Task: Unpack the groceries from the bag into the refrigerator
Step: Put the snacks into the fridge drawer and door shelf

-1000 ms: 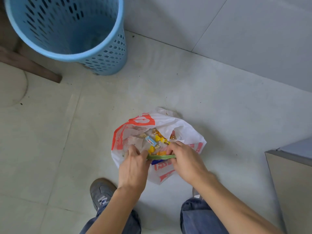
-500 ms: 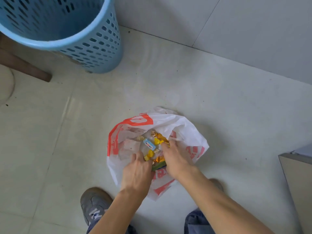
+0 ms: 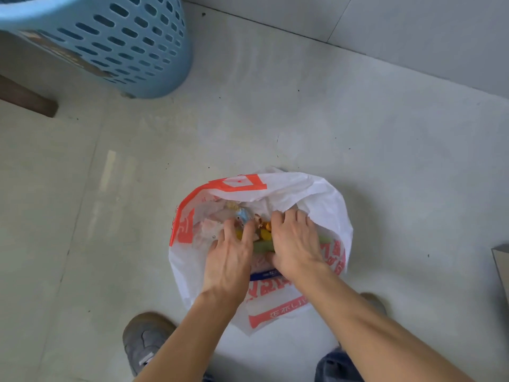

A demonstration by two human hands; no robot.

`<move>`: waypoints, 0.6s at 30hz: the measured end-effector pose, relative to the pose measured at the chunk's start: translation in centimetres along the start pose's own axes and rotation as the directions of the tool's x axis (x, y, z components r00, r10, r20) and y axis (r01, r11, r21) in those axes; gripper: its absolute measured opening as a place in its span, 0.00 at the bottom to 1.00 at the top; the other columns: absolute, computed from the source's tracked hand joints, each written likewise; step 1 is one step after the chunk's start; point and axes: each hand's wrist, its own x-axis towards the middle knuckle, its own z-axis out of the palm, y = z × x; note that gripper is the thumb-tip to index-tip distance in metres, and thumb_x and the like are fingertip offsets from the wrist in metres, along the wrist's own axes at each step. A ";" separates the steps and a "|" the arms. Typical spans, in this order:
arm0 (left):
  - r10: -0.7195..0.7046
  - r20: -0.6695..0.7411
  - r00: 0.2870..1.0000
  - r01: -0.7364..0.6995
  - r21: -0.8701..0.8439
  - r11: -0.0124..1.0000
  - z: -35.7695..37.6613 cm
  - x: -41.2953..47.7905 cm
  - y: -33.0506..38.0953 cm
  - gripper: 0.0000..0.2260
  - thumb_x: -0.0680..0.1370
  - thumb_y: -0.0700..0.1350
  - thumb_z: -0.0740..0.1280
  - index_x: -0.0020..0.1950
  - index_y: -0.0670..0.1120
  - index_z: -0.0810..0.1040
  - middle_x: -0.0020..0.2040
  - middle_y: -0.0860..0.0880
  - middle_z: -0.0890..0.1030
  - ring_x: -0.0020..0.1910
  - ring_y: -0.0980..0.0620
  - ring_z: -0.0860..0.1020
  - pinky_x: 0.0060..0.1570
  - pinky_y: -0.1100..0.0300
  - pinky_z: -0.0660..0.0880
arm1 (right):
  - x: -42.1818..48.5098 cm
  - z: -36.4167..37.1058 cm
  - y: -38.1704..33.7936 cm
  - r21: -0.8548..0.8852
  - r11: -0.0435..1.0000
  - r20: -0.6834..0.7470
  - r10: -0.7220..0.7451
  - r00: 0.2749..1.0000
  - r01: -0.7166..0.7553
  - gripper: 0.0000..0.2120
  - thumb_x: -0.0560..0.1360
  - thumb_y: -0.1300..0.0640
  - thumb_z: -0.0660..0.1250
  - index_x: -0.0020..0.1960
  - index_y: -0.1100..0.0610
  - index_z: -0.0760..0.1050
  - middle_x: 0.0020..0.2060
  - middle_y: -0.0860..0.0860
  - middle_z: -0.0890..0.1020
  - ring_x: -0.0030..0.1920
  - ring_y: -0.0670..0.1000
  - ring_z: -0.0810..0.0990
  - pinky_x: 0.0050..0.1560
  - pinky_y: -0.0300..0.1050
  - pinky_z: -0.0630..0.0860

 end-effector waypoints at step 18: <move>-0.135 -0.270 0.953 -0.005 -0.461 0.887 -13.4 -8.3 2.2 0.37 0.74 0.36 0.67 0.79 0.44 0.52 0.74 0.42 0.62 0.71 0.45 0.64 0.67 0.58 0.66 | -9.6 -11.9 1.1 0.604 0.769 0.239 0.078 0.968 -0.211 0.21 0.75 0.51 0.65 0.64 0.58 0.67 0.47 0.54 0.80 0.46 0.57 0.80 0.40 0.49 0.73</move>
